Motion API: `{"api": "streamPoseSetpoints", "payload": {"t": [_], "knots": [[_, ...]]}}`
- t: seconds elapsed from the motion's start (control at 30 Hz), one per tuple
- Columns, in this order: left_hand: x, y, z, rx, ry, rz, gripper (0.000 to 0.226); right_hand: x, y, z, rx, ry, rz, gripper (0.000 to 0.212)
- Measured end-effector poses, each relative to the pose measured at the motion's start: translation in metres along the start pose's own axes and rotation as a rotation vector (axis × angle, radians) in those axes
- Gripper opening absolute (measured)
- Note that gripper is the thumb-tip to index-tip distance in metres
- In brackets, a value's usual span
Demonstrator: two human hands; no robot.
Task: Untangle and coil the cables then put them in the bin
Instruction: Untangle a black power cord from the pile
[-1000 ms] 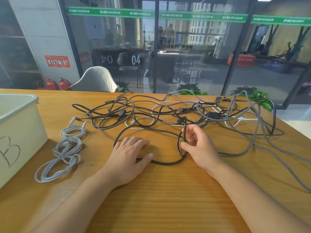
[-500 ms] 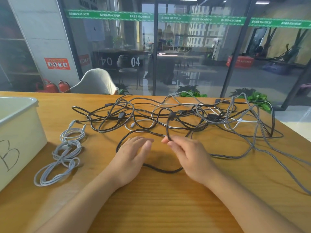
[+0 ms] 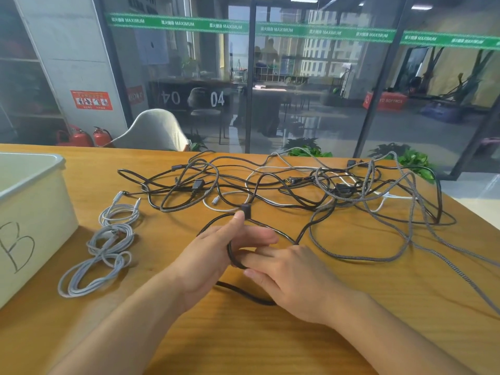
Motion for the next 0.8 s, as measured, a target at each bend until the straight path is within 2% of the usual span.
{"api": "streamPoseSetpoints", "payload": {"t": [0.1, 0.17, 0.33, 0.47, 0.63, 0.8], "knots": [[-0.001, -0.004, -0.003, 0.087, -0.047, 0.066, 0.074, 0.0, -0.005, 0.001, 0.015, -0.022, 0.017, 0.041], [-0.002, -0.002, -0.003, 0.164, -0.043, 0.058, 0.076, 0.001, -0.004, 0.001, 0.0, -0.016, 0.001, 0.039], [-0.001, 0.01, -0.002, 0.332, 0.0, -0.043, 0.057, 0.002, 0.007, -0.008, -0.222, -0.093, -0.097, 0.023], [0.006, 0.022, -0.004, 0.39, -0.006, -0.093, 0.044, 0.004, 0.018, -0.009, -0.427, -0.162, -0.162, 0.026], [0.014, 0.027, -0.014, 0.333, -0.006, -0.046, 0.048, 0.005, 0.032, -0.001, -0.695, -0.236, -0.226, 0.033], [0.016, 0.028, -0.016, 0.399, -0.111, -0.032, 0.049, 0.012, 0.066, 0.01, -0.709, -0.152, -0.345, 0.029]]}}
Point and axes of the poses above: each hand's wrist, its own x-axis away from the middle knuckle, its own z-axis out of the back of the hand, y = z × x, the point moved 5 cm from there along -x, towards the middle knuckle, and after that the axes turned 4 degrees about x, right-handed, at the moved point
